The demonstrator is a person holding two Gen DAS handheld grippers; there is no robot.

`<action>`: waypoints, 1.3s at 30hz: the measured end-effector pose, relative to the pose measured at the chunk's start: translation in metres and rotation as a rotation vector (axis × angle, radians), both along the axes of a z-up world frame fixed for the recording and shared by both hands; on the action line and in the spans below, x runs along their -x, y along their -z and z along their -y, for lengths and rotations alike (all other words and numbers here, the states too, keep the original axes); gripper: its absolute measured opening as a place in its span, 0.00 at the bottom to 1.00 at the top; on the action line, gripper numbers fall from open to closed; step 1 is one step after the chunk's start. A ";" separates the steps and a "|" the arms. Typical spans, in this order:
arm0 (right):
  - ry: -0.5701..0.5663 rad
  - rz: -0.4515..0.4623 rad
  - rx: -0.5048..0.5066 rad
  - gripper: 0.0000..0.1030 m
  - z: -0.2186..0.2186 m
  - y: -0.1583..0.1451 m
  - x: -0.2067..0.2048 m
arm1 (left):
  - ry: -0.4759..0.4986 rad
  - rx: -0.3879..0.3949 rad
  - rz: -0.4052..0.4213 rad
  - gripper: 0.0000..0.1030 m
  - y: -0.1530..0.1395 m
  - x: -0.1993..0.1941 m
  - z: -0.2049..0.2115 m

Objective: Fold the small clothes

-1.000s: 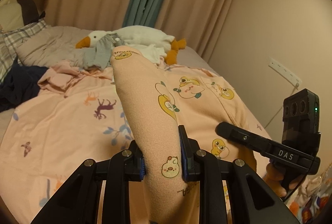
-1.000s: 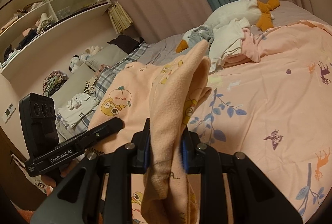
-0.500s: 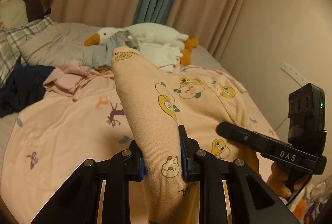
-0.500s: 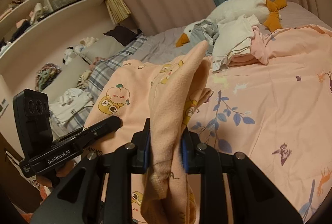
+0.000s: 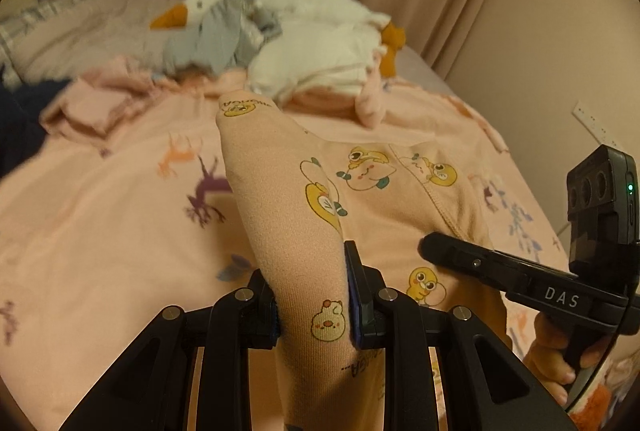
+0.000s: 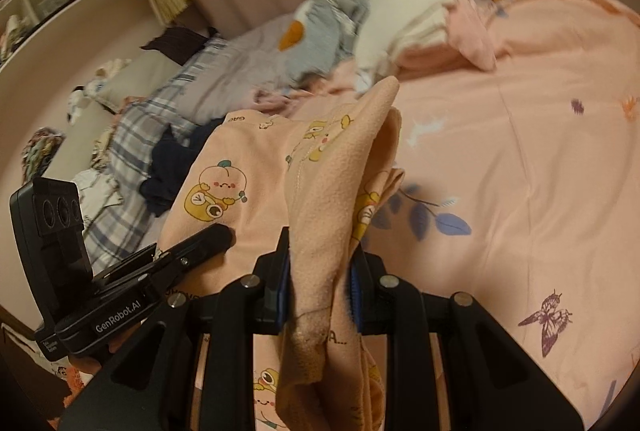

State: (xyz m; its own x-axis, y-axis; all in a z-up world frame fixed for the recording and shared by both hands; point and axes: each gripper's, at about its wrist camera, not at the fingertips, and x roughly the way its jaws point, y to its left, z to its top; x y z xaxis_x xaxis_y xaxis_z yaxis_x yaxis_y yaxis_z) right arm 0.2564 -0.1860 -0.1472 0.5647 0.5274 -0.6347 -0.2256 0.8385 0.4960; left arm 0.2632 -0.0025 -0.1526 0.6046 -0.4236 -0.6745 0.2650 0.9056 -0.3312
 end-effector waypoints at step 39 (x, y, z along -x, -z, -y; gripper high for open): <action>-0.029 -0.128 0.183 0.13 -0.007 0.065 0.019 | 0.028 -0.249 -0.132 0.30 0.073 0.052 0.013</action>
State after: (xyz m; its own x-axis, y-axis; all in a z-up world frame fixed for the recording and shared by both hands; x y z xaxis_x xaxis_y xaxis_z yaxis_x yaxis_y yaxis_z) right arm 0.2369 -0.1787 -0.2127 0.4592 0.4120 -0.7870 -0.1962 0.9111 0.3625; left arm 0.2113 -0.0156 -0.2258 0.4945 -0.2507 -0.8322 0.2606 0.9562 -0.1332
